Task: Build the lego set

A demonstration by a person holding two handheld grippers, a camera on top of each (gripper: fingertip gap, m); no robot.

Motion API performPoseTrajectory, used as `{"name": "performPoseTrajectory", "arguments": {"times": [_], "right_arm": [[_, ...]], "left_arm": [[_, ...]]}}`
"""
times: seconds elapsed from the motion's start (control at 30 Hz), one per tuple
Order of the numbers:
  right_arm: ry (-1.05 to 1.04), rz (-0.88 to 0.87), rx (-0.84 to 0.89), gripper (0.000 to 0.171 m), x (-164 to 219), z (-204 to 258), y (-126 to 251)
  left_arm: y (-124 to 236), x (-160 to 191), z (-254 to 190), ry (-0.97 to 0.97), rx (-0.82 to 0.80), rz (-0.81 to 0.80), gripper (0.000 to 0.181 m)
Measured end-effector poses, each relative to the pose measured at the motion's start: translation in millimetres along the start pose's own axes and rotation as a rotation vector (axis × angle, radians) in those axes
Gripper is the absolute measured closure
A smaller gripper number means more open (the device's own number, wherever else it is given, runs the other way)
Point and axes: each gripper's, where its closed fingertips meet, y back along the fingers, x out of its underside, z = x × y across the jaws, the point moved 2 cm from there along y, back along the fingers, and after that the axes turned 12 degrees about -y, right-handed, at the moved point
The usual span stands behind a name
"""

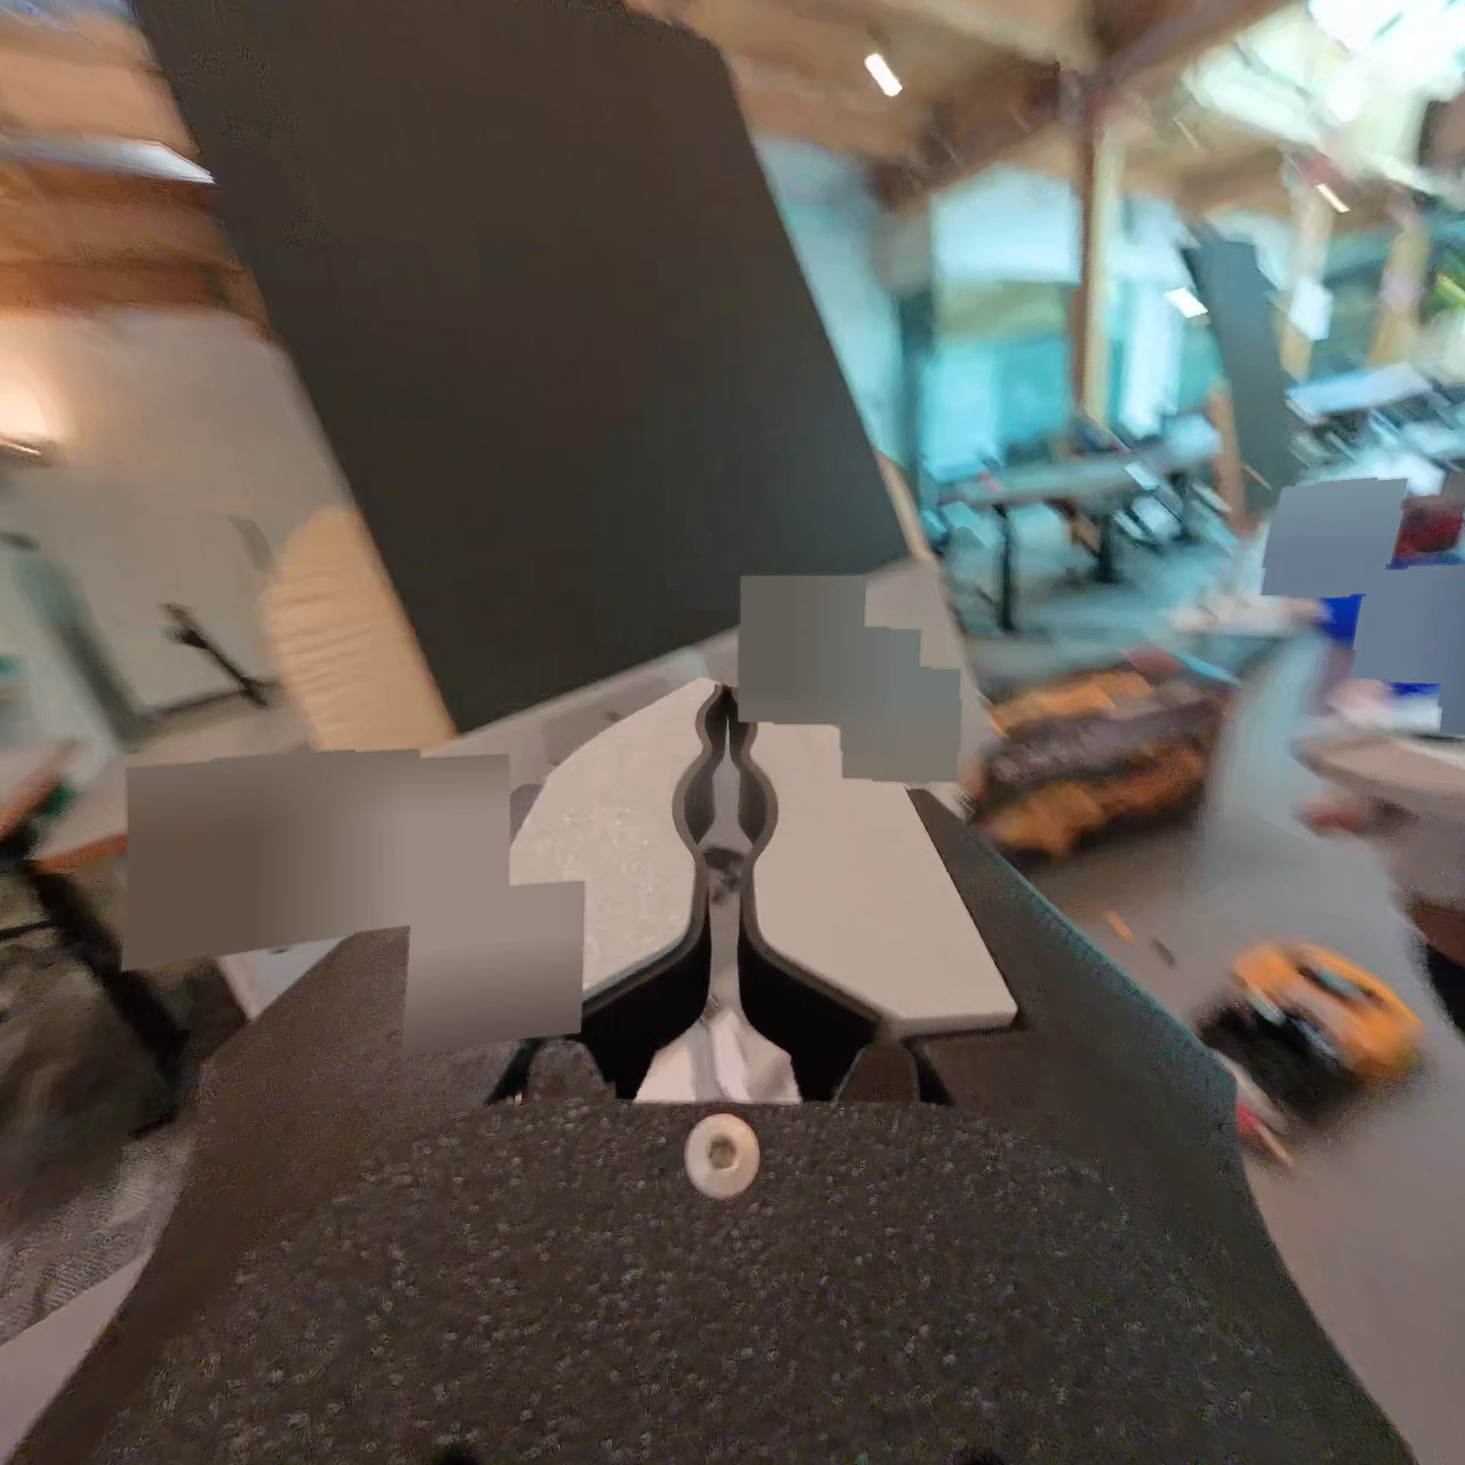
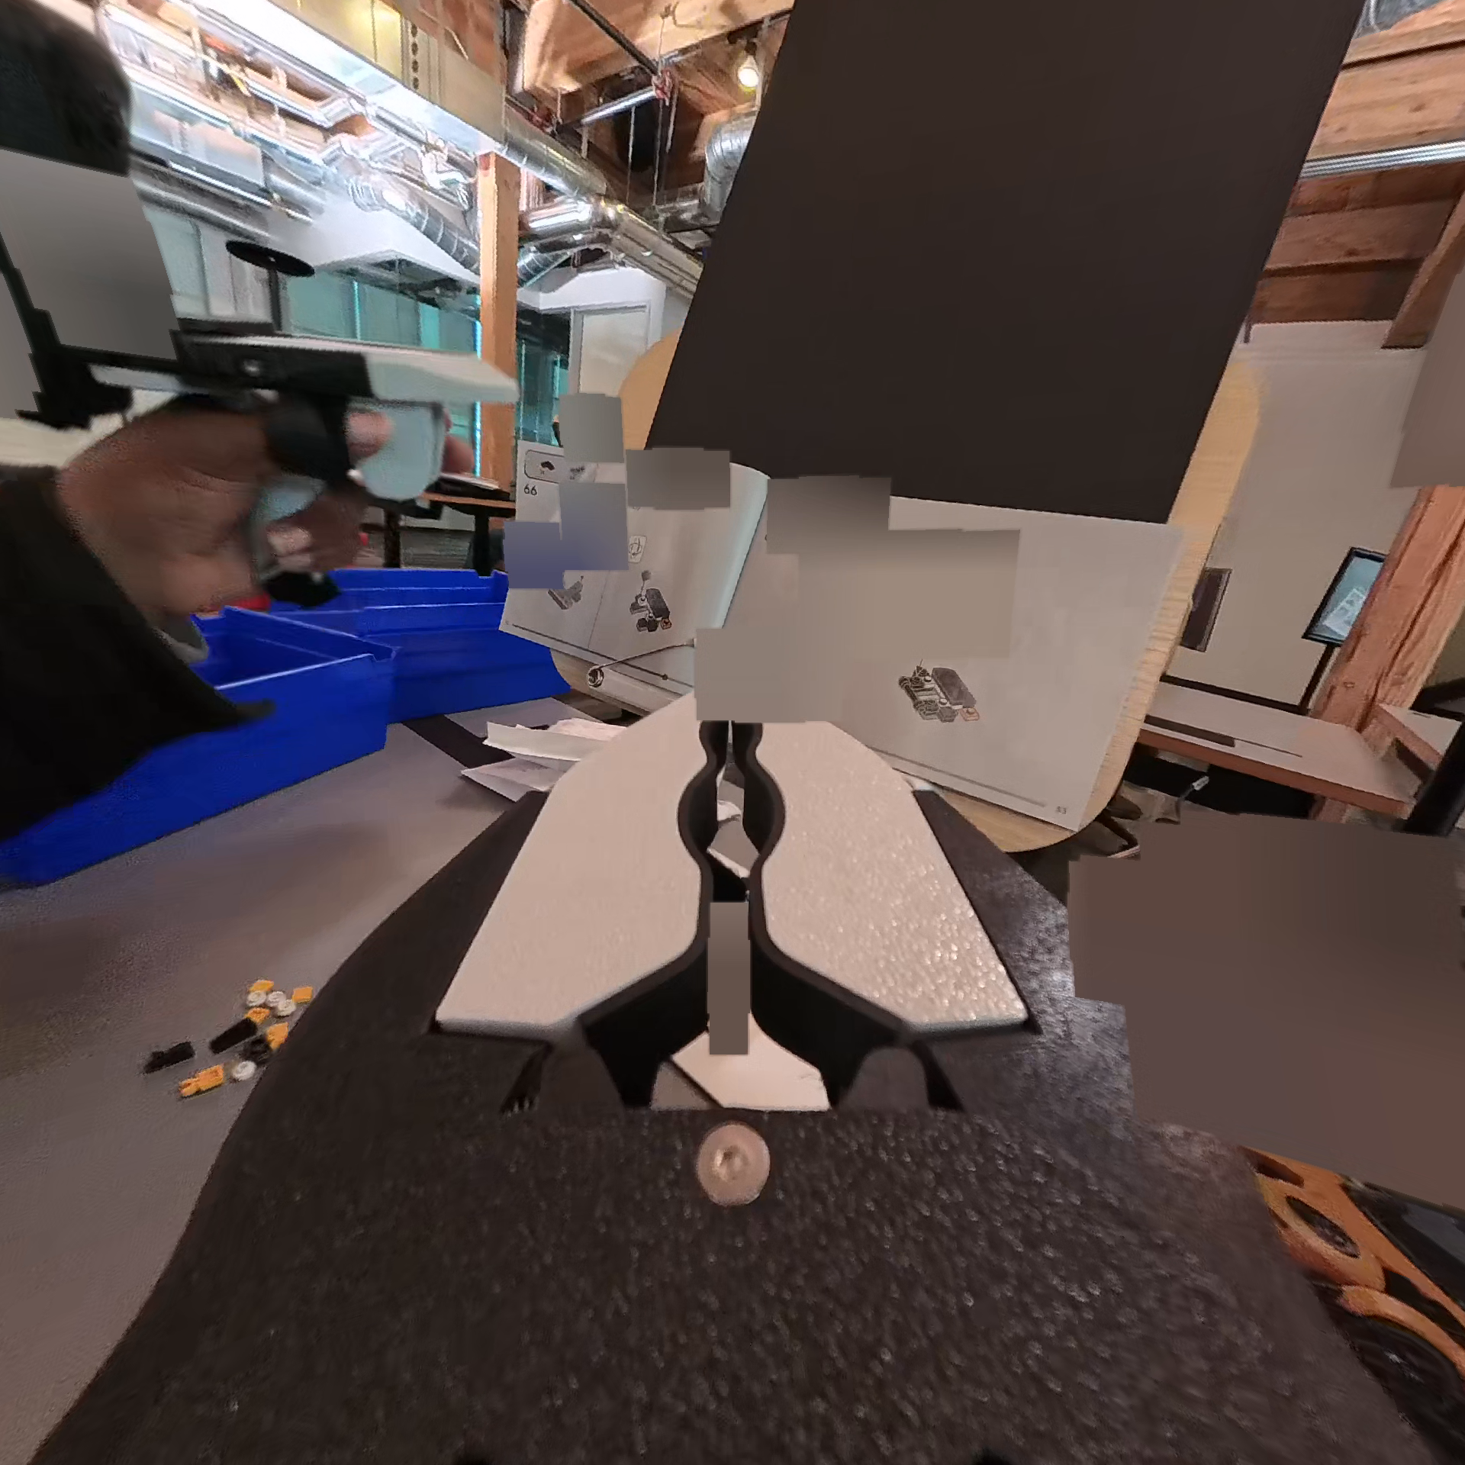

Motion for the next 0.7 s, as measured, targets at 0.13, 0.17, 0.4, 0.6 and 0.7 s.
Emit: {"name": "performPoseTrajectory", "arguments": {"times": [0.13, 0.17, 0.4, 0.6, 0.7], "right_arm": [[-0.034, -0.002, -0.01, 0.171, 0, -1, 2], [-0.037, -0.003, -0.011, 0.171, 0, -2, 2], [-0.081, 0.036, -0.075, 0.171, 1, 7, 0], [-0.04, 0.134, -0.091, 0.171, 19, 19, 18], [-0.011, 0.195, -0.06, 0.171, 36, 16, 44]], "left_arm": [[40, 45, -50, -0.065, 0.305, 0.316, 0.181], [56, 68, -63, -0.063, 0.352, 0.398, 0.181], [140, 198, -127, 0.084, 0.498, 0.734, 0.174], [143, 203, -139, 0.064, 0.54, 0.703, 0.171], [144, 215, -147, -0.005, 0.564, 0.729, 0.17]]}}
